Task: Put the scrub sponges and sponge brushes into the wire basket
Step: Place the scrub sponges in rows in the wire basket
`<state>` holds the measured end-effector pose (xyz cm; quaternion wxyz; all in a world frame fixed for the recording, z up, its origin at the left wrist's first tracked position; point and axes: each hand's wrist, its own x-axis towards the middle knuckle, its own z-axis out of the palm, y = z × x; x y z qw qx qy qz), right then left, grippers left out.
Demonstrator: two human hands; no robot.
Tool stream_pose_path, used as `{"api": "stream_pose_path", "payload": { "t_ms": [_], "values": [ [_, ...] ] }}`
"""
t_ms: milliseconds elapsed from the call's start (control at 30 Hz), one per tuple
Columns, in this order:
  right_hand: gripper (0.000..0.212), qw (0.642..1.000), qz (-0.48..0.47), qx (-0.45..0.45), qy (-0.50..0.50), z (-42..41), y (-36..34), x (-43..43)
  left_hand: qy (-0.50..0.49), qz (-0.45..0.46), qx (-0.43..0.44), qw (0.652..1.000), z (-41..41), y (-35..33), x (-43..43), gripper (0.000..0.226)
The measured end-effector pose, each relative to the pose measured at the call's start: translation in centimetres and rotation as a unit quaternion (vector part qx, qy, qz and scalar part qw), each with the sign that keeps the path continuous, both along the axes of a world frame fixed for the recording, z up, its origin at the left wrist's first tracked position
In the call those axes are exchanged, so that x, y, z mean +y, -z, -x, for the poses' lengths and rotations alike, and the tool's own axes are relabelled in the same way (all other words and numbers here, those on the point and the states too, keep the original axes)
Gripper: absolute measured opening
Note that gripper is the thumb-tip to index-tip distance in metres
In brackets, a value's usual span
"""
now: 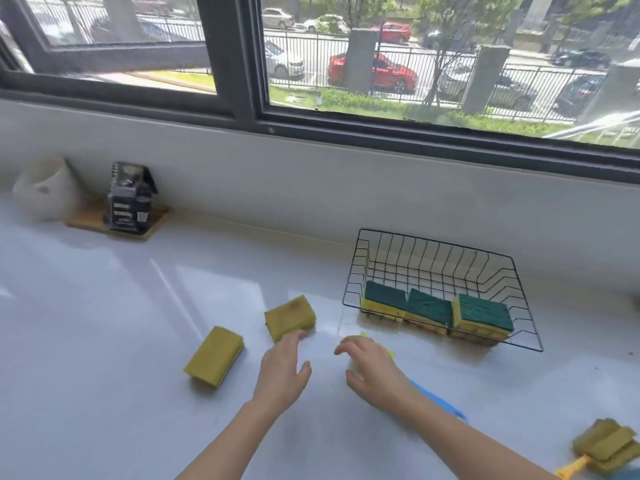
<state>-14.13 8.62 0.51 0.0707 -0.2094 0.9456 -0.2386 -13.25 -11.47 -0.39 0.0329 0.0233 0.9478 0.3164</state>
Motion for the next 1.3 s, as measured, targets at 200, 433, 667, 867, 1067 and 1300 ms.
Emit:
{"api": "stream_pose_path", "payload": {
  "t_ms": [200, 433, 667, 867, 1067, 1300],
  "values": [
    [0.046, 0.999, -0.033, -0.018, -0.036, 2.9, 0.4, -8.0, -0.098, -0.030, 0.030, 0.994, 1.1, 0.6, -8.7, 0.050],
    [0.074, 0.991, -0.070, -0.112, 0.014, 6.8, 1.8, -13.1, -0.091, 0.115, -0.124, 0.981, 1.1, 4.6, -13.5, 0.095],
    [0.086, 0.979, -0.196, -0.062, 0.007, 7.8, 3.0, -14.8, -0.101, 0.156, -0.090, 0.978, 1.2, 6.0, -12.9, 0.092],
    [0.067, 0.969, -0.244, -0.024, -0.023, 5.8, 3.4, -13.9, -0.108, 0.129, -0.050, 0.984, 0.1, 5.6, -12.8, 0.070],
    [0.060, 0.964, -0.262, 0.004, -0.036, 3.5, 3.3, -13.0, -0.117, 0.107, -0.062, 0.985, -2.8, 5.7, -10.9, 0.078],
    [0.040, 0.989, -0.144, -0.009, 0.023, -0.6, 3.7, -9.8, -0.318, -0.355, -0.086, 0.875, -3.8, 4.4, -10.5, 0.070]
  ]
}}
